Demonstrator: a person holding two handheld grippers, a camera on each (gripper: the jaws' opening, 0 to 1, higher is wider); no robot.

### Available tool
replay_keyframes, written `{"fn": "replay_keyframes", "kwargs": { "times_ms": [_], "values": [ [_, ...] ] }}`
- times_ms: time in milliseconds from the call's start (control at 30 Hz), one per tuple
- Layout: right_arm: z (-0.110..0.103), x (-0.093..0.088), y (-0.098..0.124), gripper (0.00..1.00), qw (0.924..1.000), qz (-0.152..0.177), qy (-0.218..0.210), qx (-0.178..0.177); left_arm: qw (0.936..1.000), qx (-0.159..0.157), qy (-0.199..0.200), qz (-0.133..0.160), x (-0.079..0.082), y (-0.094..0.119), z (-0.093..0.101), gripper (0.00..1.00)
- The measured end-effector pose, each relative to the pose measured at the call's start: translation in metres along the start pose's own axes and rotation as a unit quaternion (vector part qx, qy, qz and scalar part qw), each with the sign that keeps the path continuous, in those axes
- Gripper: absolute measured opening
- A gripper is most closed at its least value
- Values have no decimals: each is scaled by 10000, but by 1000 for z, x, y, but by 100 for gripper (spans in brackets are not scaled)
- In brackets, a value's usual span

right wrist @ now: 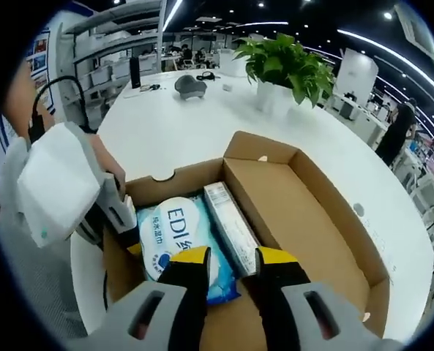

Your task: Operate the shoe box by opening the lid, removing the specified soft item, and placing it in the target area until the item is outside and the box remains undamaged.

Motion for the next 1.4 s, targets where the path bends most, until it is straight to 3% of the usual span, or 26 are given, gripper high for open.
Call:
{"fn": "replay_keyframes", "kwargs": {
  "times_ms": [333,467,567,733,933,1033,1200,1400],
  "values": [
    [3,7,-5,22,9997,6,256,-32,10000,27,-58,32,0,0,0,4],
    [1,16,-8,22,9958,134,882,-220,10000,5,-36,22,1,0,0,4],
    [1,13,-19,22,9939,-81,1051,-311,10000,13,-47,28,1,0,0,4],
    [0,12,-31,19,9896,-122,1356,-464,10000,6,-75,38,0,1,0,4],
    [-1,14,-32,16,9893,-26,1353,-551,9999,19,-110,41,0,1,0,4],
    [0,14,-32,15,9921,70,1135,-531,9999,20,-114,40,0,0,0,4],
    [0,15,-32,15,9904,23,1243,-607,9999,22,-113,40,0,1,0,4],
    [3,8,-29,14,9922,-33,1055,-663,9999,34,-137,56,0,0,1,4]
  ]
}}
Point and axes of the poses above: the point that each gripper's makers call its tool centre point, and the gripper's own axes: y roughly backward along the fingers, z roughly to its right, x roughly out of its top, the point moved 3 cm from there along y, roughly backward along the fingers, and after that the axes turned 15 degrees about -z, right-handed, at the moved point
